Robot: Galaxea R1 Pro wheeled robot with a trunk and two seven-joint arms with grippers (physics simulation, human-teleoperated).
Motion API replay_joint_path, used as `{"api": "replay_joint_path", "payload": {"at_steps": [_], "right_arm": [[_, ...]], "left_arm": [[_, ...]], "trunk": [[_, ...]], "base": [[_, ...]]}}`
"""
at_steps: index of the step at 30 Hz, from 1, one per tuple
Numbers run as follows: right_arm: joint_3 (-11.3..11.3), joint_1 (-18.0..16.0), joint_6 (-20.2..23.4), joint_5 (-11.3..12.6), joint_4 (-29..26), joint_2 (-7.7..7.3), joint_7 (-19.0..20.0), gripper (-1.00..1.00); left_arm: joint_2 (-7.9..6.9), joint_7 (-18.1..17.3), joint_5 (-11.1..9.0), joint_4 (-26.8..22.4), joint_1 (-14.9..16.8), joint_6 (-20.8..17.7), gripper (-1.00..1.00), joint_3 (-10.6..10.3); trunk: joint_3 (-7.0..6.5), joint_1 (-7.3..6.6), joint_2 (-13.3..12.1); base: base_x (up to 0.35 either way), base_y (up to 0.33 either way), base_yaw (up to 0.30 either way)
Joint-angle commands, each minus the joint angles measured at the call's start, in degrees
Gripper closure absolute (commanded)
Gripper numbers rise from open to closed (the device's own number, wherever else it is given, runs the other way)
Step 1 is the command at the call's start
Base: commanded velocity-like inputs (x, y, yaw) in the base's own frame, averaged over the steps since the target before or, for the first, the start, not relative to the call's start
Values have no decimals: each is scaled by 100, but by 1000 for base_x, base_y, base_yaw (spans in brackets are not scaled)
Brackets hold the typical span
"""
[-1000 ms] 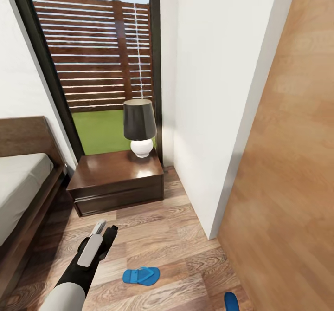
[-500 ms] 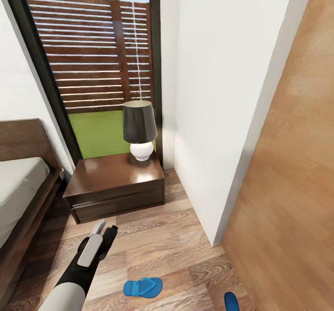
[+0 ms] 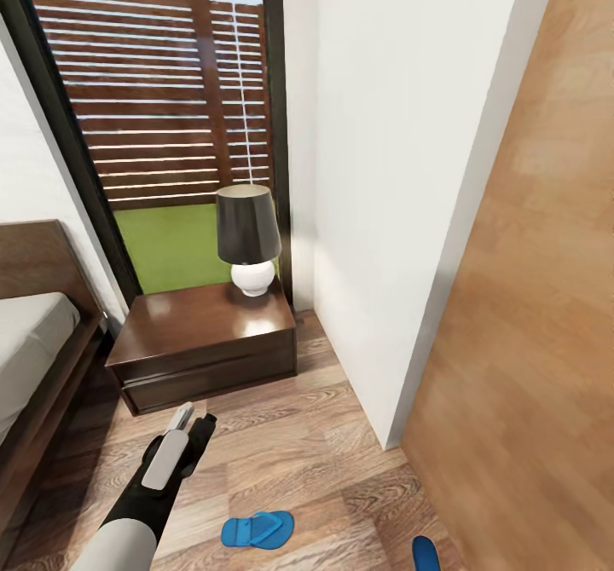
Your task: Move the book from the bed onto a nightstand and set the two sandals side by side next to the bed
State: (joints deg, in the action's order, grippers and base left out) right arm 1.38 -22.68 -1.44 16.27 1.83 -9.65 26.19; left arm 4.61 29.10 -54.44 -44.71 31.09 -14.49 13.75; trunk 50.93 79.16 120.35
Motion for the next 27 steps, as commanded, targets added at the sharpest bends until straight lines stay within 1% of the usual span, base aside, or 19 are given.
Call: {"api": "replay_joint_path", "payload": {"at_steps": [1,5,11,19,27], "right_arm": [[12,-8,-14,25,19,-2,30,100],[12,-8,-14,25,19,-2,31,100],[12,-8,-14,25,19,-2,31,100],[12,-8,-14,25,19,-2,32,100],[12,-8,-14,25,19,-2,35,100]], "left_arm": [[6,26,-32,-12,3,-25,-100,22],[5,26,-34,-12,3,-24,-100,23],[5,26,-36,-12,3,-27,-100,23],[2,26,-33,-12,3,-25,-100,25],[-3,26,-37,-12,3,-22,-100,26]], "trunk": [[5,-1,2],[5,-1,2],[5,-1,2],[5,-1,2],[5,-1,2]], "base": [[0,0,-2],[0,0,-67],[0,0,-181],[3,0,-21],[115,0,-1]]}}
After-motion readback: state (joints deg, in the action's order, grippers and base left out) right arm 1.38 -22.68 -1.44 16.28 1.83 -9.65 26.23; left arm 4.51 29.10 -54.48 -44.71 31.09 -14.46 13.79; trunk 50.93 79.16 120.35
